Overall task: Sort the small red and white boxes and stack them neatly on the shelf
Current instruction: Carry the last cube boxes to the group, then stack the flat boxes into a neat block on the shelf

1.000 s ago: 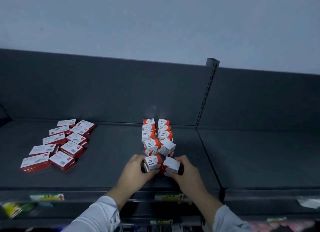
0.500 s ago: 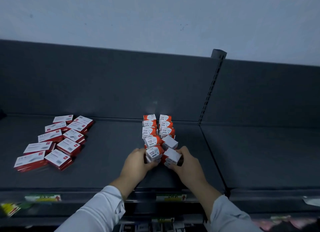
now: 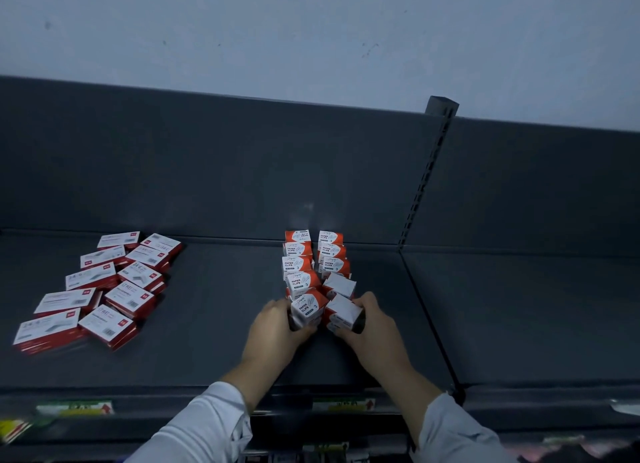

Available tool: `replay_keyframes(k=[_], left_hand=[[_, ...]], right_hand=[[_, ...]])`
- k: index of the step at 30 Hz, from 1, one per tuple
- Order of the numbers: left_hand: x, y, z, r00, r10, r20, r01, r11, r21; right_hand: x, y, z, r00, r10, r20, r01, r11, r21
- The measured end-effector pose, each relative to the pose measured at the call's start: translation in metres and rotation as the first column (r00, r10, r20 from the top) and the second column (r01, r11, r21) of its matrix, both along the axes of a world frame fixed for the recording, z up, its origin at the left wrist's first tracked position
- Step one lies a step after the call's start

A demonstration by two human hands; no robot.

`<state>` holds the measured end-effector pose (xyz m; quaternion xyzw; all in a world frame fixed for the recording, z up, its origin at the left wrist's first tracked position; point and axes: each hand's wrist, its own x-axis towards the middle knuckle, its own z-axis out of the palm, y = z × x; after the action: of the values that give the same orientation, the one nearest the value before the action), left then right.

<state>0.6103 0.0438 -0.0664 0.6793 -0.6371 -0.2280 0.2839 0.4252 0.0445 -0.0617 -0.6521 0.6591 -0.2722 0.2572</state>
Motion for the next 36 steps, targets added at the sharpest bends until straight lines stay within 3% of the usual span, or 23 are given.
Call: replay_keyframes(k=[13, 19, 25, 30, 36], left_hand=[[0.014, 0.01, 0.02, 0.994, -0.022, -0.108, 0.026, 0.999, 0.037], [0.04, 0.018, 0.031, 0.998, -0.021, 0.053, 0.022, 1.0, -0.013], [0.066, 0.037, 0.029, 0.952, -0.154, 0.266, 0.138, 0.987, 0.08], [0.088, 0.06, 0.035, 0.905, -0.117, 0.409, 0.081, 0.991, 0.103], [0.117, 0.095, 0.049, 0.912, 0.015, 0.411, -0.072, 0.99, 0.124]], right_hand=[[0.001, 0.005, 0.015, 0.995, 0.082, -0.058, -0.079, 0.995, 0.058], [0.006, 0.017, 0.031, 0.991, 0.053, -0.124, -0.064, 0.994, -0.089], [0.027, 0.026, 0.043, 0.915, 0.214, -0.343, -0.259, 0.961, -0.092], [0.048, 0.026, 0.036, 0.844, 0.334, -0.42, -0.409, 0.907, -0.102], [0.075, 0.032, 0.049, 0.785, 0.473, -0.401, -0.524, 0.851, -0.022]])
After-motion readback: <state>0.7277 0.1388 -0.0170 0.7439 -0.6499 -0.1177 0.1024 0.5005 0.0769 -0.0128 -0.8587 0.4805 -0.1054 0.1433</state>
